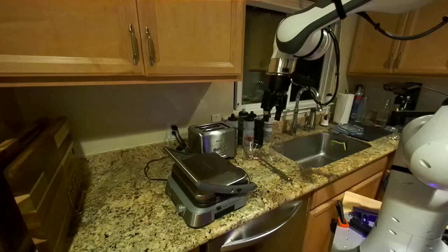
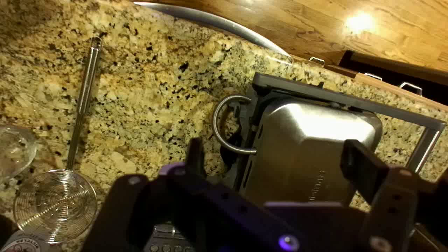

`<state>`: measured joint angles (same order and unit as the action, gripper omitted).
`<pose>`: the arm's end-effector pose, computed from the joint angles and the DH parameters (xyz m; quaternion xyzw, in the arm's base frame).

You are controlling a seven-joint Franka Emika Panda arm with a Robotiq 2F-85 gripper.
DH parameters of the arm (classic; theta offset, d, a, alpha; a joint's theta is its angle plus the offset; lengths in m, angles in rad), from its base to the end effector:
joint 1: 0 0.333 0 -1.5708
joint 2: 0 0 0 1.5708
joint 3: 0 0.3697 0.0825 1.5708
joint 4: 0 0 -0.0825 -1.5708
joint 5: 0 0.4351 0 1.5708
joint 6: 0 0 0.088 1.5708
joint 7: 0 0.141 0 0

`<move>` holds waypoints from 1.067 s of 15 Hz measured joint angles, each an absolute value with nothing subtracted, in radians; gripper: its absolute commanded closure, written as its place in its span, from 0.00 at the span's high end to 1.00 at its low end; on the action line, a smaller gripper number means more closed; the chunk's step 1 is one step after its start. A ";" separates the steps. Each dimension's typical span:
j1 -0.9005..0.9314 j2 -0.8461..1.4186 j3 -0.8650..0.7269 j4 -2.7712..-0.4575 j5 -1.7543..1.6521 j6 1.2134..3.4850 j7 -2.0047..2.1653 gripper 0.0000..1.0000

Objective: Open the sandwich maker

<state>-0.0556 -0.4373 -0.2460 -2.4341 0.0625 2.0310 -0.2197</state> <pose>0.4236 -0.1290 0.4552 -0.9958 0.0438 -0.0299 0.0746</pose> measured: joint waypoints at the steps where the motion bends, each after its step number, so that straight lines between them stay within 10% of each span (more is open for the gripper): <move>1: -0.056 -0.437 -0.246 -2.434 0.062 2.031 -0.220 1.00; 16: -0.051 -0.322 -0.089 -2.355 0.062 2.041 -0.031 1.00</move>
<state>-0.0509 -0.3220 -0.0892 -2.3552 0.0625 2.0411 -0.0313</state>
